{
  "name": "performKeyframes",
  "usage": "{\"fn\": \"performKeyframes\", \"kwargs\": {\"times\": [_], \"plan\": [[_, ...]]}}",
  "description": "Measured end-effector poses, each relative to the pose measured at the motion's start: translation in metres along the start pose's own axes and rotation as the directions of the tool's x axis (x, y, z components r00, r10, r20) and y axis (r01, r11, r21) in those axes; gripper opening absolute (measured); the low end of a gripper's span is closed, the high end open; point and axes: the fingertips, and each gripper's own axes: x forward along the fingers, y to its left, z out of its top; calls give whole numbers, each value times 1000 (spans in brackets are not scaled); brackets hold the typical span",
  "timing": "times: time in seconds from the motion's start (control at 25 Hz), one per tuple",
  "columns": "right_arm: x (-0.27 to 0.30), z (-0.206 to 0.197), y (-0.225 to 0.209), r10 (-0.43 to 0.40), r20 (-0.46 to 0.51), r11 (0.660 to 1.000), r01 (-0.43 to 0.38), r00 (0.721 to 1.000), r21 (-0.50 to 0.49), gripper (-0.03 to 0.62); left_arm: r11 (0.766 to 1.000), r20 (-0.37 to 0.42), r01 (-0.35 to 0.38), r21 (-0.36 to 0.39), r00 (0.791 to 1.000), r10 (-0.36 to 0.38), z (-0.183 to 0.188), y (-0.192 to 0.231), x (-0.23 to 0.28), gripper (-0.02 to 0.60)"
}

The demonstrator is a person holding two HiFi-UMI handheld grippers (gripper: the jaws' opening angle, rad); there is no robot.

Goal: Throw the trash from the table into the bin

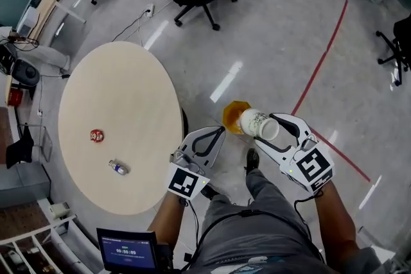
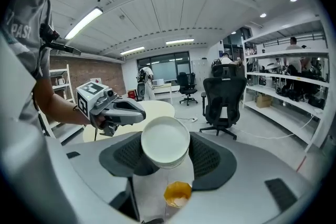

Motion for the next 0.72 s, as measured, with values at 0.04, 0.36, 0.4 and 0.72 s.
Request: {"fn": "performKeyframes", "kwargs": {"times": [0.04,0.36,0.4,0.72], "plan": [[7,-9,-7,0,-9,1000,0,1000,9,273,1000,-2,3,-8,1000,-3,-9,2,9,41],[62,-70,-52,11,-71,997,-5,997,78,273,995,-28,-2,-102,1000,-1,-83,28,65,41],[67,-78,-55,13,-80,996,-6,997,86,273,994,-35,-3,-113,999,-1,-91,30,69,41],[145,-190,-73,33,-155,986,-7,987,165,274,983,-126,14,-183,991,-38,-201,17,98,41]]}}
